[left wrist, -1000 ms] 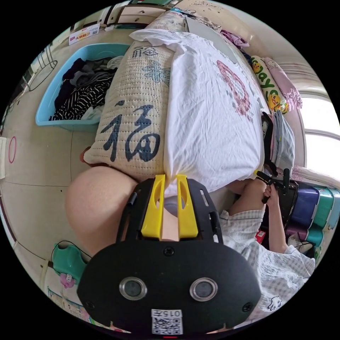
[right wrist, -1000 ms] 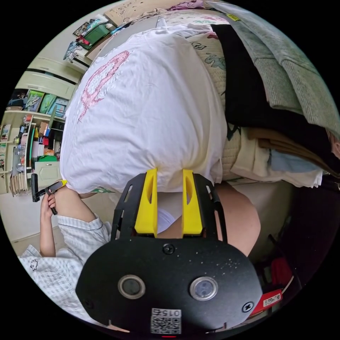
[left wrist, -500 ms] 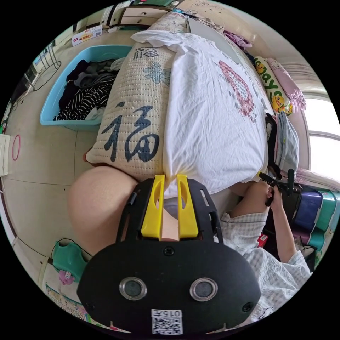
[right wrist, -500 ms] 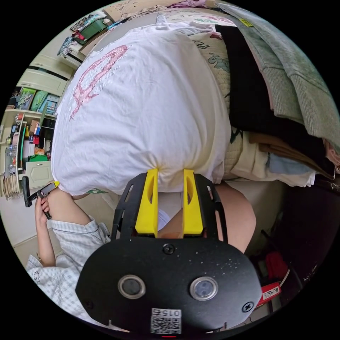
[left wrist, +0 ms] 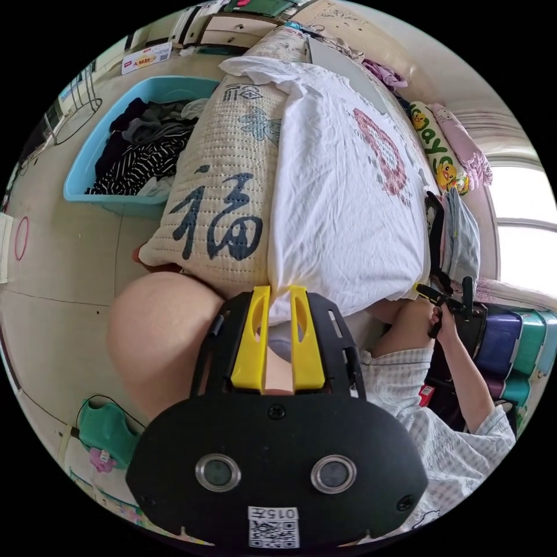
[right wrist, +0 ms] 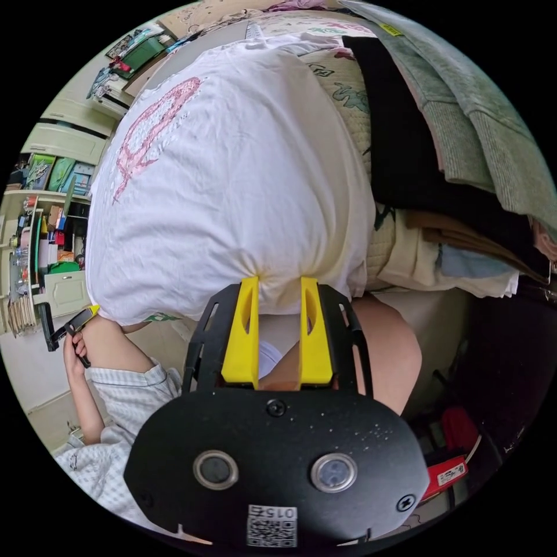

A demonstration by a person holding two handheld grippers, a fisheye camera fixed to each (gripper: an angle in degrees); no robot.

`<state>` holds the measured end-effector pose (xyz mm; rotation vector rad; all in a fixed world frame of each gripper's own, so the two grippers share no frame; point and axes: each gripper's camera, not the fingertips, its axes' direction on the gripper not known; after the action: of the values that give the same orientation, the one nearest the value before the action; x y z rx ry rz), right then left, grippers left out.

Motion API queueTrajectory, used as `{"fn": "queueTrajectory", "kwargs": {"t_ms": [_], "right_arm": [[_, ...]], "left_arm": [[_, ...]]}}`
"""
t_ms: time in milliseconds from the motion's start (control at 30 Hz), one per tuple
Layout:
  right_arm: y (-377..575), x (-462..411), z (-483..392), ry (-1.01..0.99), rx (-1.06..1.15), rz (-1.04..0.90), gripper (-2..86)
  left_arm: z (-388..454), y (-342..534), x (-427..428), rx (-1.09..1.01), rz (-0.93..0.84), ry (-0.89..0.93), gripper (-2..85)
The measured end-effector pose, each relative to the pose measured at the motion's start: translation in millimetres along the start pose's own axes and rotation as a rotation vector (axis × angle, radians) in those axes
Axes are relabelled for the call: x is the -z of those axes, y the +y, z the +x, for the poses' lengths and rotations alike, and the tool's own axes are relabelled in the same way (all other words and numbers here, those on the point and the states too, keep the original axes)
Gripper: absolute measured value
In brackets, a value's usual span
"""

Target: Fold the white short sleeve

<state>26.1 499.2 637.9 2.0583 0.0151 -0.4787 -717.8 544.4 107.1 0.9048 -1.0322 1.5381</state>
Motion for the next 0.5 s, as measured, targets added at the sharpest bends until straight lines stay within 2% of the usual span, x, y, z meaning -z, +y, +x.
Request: {"fn": "queueTrajectory", "kwargs": {"t_ms": [167,500], "right_arm": [[1,-4,-19,0.099,0.058,0.019,10.5],[-1,-10,-11,0.061,0.056,0.018,10.6]], "left_arm": [[-1,-10,12,0.0,-0.032,0.031,6.0],[9,-16,42,0.028,-0.023,0.044,6.0]]}}
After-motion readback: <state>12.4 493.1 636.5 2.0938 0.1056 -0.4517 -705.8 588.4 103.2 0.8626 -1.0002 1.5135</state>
